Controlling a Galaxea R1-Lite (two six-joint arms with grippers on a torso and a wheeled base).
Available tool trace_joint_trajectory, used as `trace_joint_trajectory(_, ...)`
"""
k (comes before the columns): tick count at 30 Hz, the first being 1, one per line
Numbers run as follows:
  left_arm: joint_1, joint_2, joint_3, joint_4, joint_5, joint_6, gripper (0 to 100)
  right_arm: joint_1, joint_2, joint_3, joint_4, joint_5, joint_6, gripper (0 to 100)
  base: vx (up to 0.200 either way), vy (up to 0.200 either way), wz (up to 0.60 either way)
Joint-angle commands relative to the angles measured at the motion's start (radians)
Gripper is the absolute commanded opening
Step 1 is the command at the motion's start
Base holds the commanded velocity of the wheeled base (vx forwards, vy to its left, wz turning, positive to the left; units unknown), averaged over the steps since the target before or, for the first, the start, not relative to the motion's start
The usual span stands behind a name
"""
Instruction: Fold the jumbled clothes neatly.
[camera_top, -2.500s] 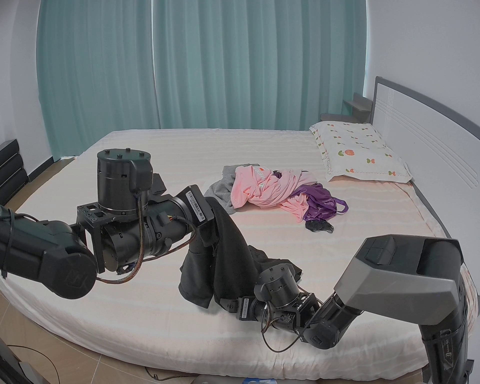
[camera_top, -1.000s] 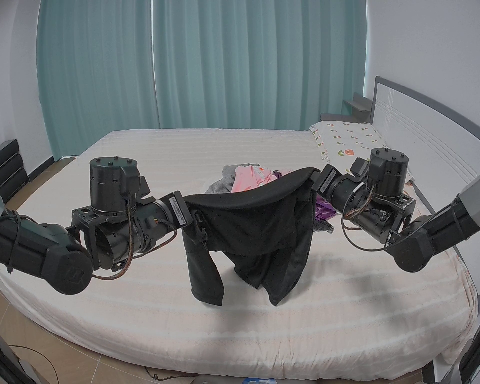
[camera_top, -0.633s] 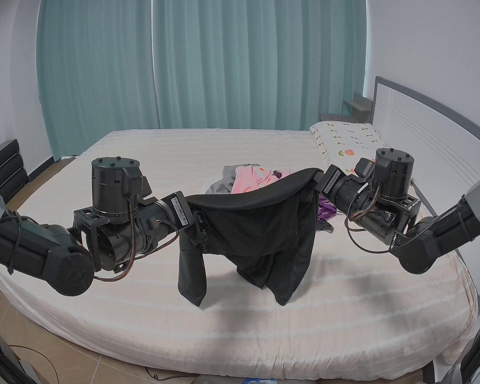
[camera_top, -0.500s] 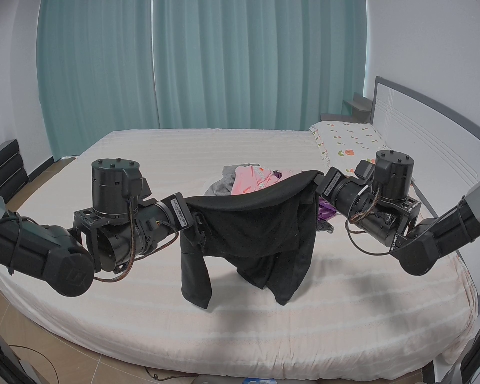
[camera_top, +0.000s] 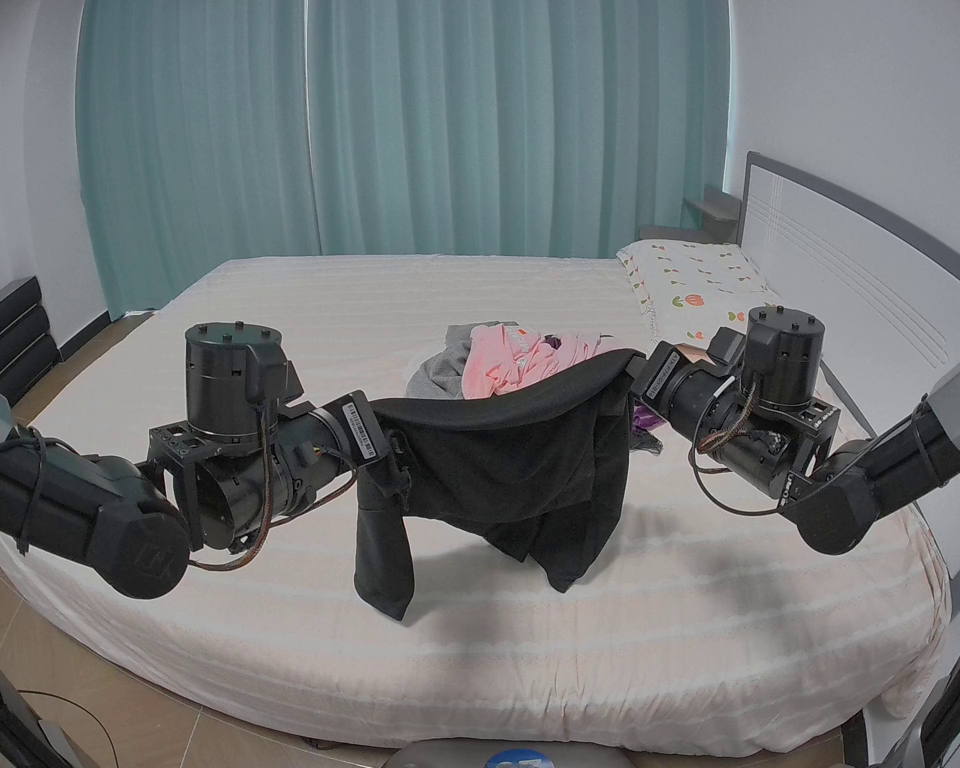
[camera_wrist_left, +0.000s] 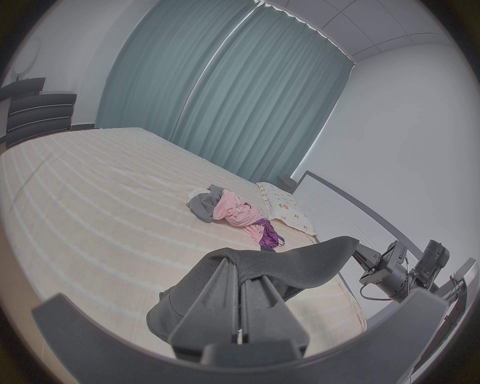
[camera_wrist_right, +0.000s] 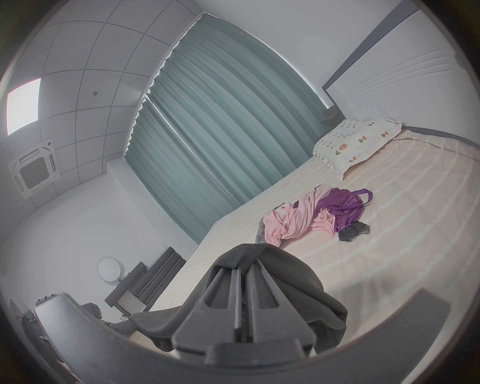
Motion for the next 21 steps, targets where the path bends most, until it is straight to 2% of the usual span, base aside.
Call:
trace_joint_trajectory(1, 0.000, 0.001, -0.001, -0.002, 0.003, -0.001, 0, 0.000, 0.005, -0.001, 0.000, 0.000, 0.001, 0, 0.000, 0.000, 0.00)
trace_joint_trajectory(3, -0.001, -0.001, -0.003, -0.001, 0.011, -0.003, 0, 0.000, 0.005, -0.001, 0.000, 0.000, 0.001, 0, 0.000, 0.000, 0.00)
trace_joint_trajectory(21, 0.014, -0.001, -0.015, -0.001, 0.013, -0.014, 0, 0.000, -0.005, -0.003, -0.007, 0.000, 0.003, 0, 0.000, 0.200, 0.00)
